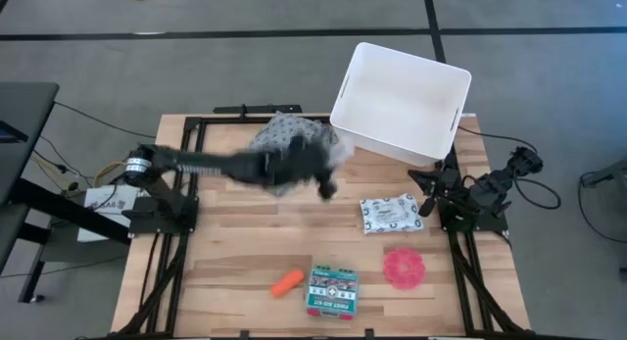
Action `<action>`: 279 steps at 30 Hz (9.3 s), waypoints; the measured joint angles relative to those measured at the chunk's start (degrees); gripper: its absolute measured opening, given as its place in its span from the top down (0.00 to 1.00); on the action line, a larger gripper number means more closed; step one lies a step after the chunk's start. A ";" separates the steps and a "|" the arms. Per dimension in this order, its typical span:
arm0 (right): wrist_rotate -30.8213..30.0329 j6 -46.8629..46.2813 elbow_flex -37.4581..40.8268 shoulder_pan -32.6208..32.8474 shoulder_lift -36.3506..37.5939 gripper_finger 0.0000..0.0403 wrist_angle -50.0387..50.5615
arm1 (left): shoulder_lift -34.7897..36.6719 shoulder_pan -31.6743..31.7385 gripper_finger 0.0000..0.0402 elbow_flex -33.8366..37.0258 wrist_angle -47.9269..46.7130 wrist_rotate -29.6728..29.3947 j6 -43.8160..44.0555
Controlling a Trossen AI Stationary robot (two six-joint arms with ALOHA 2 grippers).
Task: Pick & place medical supplies in basket/bin
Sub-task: Put the white bandage in the white bin, then put the white gauze in the white bin
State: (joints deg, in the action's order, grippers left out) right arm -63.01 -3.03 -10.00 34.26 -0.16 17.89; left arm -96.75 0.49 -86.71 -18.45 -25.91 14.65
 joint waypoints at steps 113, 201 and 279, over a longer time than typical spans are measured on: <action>30.14 -6.06 0.00 -8.86 -18.75 0.99 -46.60 | -2.21 -15.41 0.50 -45.60 -63.21 -15.78 5.45; 34.84 -28.50 -56.08 -31.14 -115.43 0.78 -7.16 | -2.16 -23.69 0.50 -45.40 -71.56 -26.47 19.42; 37.44 -37.66 -64.56 -35.06 -115.62 0.51 11.93 | -2.16 -23.72 0.50 -45.40 -71.56 -23.79 19.07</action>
State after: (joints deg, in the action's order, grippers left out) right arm -25.57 -40.69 -74.56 -0.80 -115.78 29.82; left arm -98.91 -23.22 -132.11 -90.02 -49.70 33.71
